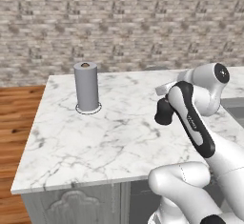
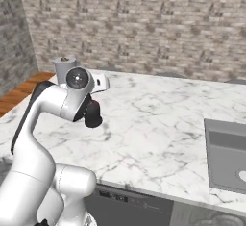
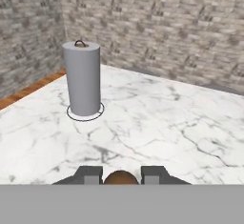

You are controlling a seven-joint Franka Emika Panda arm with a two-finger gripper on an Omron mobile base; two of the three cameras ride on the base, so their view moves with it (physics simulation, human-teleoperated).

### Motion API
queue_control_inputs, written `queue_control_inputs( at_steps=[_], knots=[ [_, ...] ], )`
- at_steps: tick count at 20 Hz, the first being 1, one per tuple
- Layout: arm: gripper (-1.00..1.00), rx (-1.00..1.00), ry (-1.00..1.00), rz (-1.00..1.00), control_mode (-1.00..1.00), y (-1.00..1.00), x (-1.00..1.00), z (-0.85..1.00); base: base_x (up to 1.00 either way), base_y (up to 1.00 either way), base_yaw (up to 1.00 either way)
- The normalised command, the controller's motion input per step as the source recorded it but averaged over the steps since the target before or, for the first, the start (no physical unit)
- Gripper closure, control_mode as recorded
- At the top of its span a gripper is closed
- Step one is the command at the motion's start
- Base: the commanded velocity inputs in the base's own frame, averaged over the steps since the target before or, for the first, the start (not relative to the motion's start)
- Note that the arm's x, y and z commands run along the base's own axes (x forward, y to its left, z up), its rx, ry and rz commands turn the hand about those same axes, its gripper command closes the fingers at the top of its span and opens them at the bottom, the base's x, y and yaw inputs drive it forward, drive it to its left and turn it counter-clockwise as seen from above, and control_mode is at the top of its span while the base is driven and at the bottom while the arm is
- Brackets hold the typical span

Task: Move the drinks to the dining counter.

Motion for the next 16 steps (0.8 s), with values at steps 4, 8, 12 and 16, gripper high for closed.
queue_control_inputs(
  at_steps=[4, 8, 12, 16],
  knots=[
    [1.0, 0.01, 0.0, 0.0, -1.0, 0.0, 0.07, -0.2, 0.0, 0.0, 0.0],
    [1.0, 0.0, 0.0, 0.0, -1.0, 0.0, 0.05, -0.2, 0.0, 0.0, 0.0],
    [1.0, 0.0, 0.0, 0.0, -1.0, 0.0, 0.08, -0.2, 0.0, 0.0, 0.0],
    [1.0, 0.0, 0.0, 0.0, -1.0, 0.0, 0.08, -0.14, 0.0, 0.0, 0.0]
  ],
)
